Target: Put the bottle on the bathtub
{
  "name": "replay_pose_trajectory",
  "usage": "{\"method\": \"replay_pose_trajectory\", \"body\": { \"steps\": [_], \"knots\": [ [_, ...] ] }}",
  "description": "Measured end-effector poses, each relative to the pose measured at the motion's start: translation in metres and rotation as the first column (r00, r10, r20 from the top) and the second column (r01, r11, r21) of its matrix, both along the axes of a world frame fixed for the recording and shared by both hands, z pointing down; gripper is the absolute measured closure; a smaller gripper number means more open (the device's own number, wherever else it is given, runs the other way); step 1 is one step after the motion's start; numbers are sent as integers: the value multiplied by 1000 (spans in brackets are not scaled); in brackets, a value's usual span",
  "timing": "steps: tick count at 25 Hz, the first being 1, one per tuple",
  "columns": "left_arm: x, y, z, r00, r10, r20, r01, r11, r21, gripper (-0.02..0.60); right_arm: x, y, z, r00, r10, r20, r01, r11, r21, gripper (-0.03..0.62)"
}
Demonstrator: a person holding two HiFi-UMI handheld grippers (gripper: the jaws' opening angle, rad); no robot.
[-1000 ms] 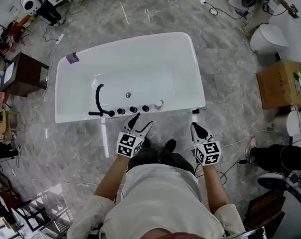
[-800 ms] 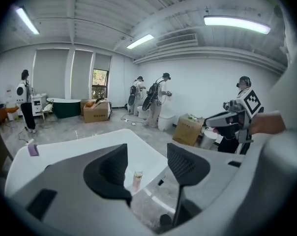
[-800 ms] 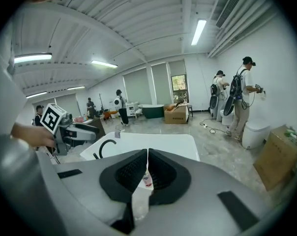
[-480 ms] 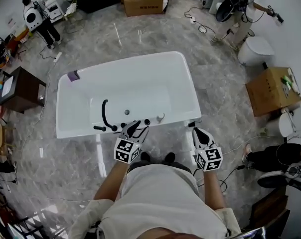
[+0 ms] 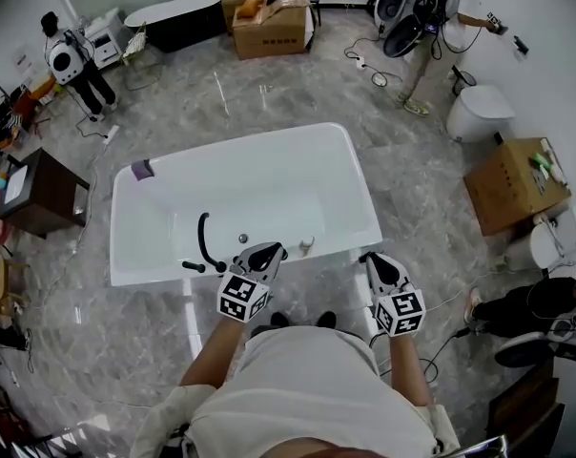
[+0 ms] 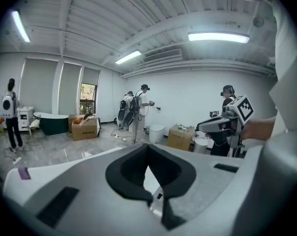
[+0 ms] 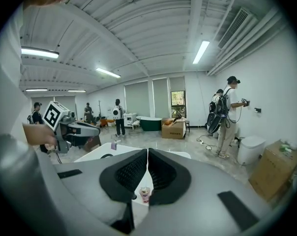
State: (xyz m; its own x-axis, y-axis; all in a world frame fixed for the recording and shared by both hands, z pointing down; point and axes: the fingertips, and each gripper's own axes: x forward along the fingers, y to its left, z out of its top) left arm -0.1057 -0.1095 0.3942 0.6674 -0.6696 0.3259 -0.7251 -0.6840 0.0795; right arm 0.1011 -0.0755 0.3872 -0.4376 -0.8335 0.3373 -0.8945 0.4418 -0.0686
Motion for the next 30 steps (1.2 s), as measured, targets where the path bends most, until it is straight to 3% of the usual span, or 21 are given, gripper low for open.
{"method": "replay_pose_trajectory", "body": {
  "steps": [4,12,30],
  "knots": [
    [-5,-2,-10,1000,-2,-15,2,1000,23,574,-8,2,-4,1000,-18,-3,18,1000,7,563],
    [-3,-3,7,1000,-15,-27,13,999,-44,574,-12,8,-7,999,-40,3,40,999,34,563],
    [10,-10,11,999,-42,-23,41,998,-55,574,0,-7,-11,998,-58,33,57,998,41,563]
  ]
}}
